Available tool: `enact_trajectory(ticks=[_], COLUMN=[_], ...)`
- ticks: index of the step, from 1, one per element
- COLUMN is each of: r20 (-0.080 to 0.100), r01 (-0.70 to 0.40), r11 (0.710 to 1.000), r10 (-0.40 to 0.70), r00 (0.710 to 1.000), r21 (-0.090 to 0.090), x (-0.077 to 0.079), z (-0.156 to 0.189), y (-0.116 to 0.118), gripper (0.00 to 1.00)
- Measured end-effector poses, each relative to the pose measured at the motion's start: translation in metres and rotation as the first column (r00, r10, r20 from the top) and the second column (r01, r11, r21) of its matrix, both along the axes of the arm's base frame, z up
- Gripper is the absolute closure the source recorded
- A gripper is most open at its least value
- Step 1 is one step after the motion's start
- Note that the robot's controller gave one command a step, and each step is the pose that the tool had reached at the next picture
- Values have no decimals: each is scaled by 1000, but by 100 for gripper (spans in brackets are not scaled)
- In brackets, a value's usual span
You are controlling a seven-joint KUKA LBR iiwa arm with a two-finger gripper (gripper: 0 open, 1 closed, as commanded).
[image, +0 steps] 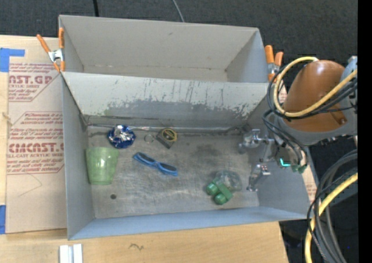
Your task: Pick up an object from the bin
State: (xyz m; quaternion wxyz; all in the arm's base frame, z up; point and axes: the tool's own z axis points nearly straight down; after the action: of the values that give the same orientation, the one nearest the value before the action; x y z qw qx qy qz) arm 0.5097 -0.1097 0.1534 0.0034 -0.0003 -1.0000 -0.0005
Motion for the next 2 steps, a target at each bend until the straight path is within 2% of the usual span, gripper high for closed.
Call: enact_trajectory(ticks=[1,2], r20=[8,8], r01=[-379,-544], r11=[925,839], r10=[379,544], r00=[925,839], r21=[-1,-1], x=[-8,-24], z=[-83,-53], y=[42,46], gripper=[0,0])
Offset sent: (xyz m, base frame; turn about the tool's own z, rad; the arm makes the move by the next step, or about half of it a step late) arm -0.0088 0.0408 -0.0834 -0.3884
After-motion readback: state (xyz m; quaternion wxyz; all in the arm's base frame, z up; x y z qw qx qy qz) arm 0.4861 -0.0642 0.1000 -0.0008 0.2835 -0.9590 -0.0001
